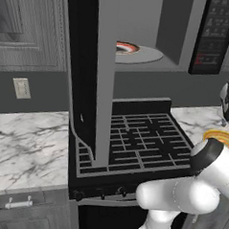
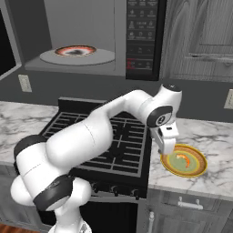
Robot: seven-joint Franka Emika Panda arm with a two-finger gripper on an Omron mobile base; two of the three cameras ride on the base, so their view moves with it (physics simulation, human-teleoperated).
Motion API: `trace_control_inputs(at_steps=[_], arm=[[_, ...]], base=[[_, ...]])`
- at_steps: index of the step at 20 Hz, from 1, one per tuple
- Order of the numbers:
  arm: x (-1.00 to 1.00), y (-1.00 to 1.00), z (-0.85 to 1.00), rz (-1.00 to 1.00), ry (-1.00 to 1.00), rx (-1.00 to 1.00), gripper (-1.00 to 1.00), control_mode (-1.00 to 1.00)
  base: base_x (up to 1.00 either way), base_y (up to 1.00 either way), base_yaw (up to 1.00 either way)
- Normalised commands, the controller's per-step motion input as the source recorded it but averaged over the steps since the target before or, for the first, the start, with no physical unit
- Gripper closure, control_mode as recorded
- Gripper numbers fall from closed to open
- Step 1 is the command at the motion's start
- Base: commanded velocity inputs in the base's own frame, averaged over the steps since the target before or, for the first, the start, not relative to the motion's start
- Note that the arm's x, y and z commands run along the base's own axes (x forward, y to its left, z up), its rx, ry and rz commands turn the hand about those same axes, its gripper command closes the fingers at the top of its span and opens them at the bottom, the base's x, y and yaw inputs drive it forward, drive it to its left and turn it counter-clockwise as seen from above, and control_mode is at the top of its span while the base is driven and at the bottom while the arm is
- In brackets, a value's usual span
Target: Pick the shrimp from the counter and place it in the microwave. Then turn on the microwave.
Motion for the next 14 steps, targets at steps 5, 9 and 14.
trace_control_inputs(at_steps=[5,9,14], arm=[[0.35,-0.41,-0.38,-0.2,0.06,0.0,-1.0,-1.0],[0.42,-0.34,-0.29,-0.16,0.08,0.0,-1.0,-1.0],[0.39,-0.33,-0.23,-0.11,0.15,0.0,-1.0,-1.0]], base=[[0.0,0.0,0.0],[0.0,0.0,0.0],[0.0,0.0,0.0]])
